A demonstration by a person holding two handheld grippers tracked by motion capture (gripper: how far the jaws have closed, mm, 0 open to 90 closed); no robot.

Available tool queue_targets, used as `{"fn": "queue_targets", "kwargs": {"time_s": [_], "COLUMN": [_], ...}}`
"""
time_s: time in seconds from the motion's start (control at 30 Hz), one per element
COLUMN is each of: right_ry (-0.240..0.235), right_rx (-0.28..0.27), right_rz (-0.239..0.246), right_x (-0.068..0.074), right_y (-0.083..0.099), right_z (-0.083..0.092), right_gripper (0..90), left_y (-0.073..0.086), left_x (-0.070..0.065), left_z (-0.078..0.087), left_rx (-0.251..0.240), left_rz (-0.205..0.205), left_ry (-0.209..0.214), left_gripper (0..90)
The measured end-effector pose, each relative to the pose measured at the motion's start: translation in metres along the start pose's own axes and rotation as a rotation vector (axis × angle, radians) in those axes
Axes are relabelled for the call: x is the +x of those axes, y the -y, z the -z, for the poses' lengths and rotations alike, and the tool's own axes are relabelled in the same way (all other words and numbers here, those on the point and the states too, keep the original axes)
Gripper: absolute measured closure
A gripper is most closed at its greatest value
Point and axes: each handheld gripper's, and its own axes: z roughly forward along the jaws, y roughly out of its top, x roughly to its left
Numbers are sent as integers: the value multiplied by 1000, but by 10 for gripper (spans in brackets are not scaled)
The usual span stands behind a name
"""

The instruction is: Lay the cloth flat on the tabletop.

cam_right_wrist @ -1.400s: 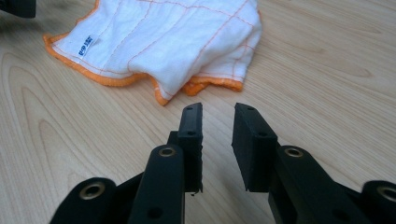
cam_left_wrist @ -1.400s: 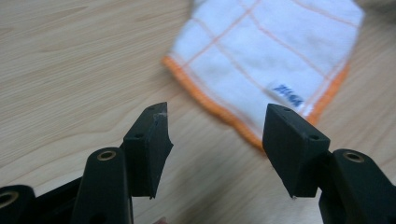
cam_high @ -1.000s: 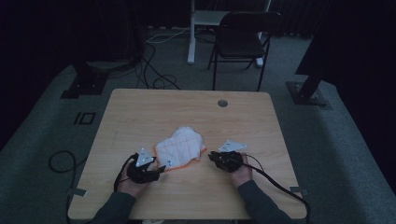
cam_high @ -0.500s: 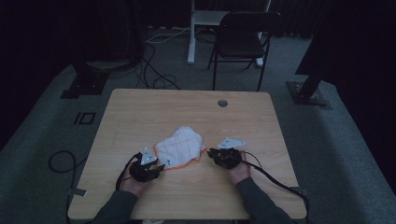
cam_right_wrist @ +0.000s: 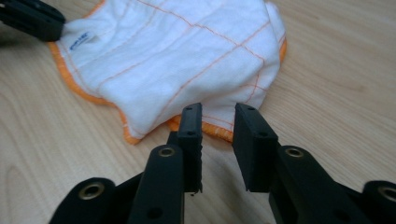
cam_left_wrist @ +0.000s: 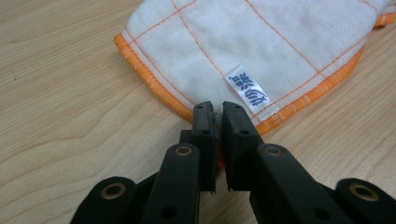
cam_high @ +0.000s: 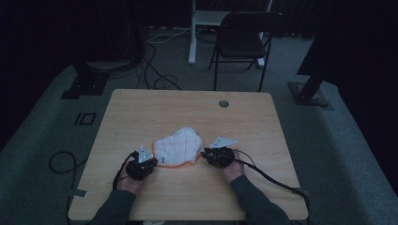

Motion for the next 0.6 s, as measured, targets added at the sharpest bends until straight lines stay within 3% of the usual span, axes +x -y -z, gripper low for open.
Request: {"fn": "queue_targets", "kwargs": {"time_s": [0.4,0.5,0.6], "right_ry": [-20,-6,5], "right_rx": [3,16,19], "right_rz": [-60,-8,14], "right_x": [-7,1,6], "right_y": [-1,-6,-11], "right_z": [-13,-14,-17], "right_gripper": [652,654,654], "left_y": [-1,-1,0], "left_x": [3,5,7], "left_z": [-1,-1,0], "left_rx": [1,6,2], "left_rz": [13,20,32], "left_ry": [-25,-35,-44], "left_gripper": [867,868,868]}}
